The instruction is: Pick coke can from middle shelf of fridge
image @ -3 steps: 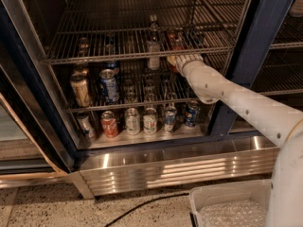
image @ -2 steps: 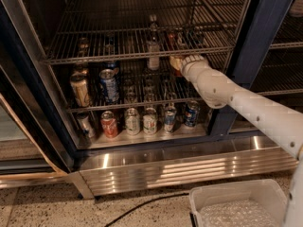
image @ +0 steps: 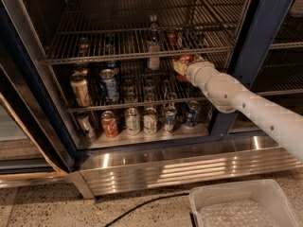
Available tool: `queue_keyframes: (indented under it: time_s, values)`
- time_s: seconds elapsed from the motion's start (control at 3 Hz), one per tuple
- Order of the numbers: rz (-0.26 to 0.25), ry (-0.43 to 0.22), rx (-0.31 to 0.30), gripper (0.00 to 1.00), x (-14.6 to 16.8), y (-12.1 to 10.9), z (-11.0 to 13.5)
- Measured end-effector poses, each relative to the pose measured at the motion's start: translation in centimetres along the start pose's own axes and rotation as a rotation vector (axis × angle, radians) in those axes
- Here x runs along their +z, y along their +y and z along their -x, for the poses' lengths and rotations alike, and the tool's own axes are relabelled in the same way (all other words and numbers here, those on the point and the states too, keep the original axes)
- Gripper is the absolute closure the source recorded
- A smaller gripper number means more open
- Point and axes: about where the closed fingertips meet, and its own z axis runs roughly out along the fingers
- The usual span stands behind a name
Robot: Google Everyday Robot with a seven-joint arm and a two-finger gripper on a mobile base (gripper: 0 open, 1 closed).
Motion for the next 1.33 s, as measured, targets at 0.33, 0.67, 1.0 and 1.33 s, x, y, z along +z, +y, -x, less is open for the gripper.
queue_keyframes:
  time_s: [0.33, 0.67, 1.0, 1.33]
  values:
    - [0.03, -0.01, 0.001, 1.0, -1.4, 0.7, -0.2]
    - [0.106, -0.021, 0.007, 1.0, -4.9, 2.6, -1.0]
    - [0.175, -0.047, 0.034, 1.0, -8.7, 4.1, -0.5]
    - [0.254, -0.078, 0.08, 1.0, -12.3, 5.1, 1.2]
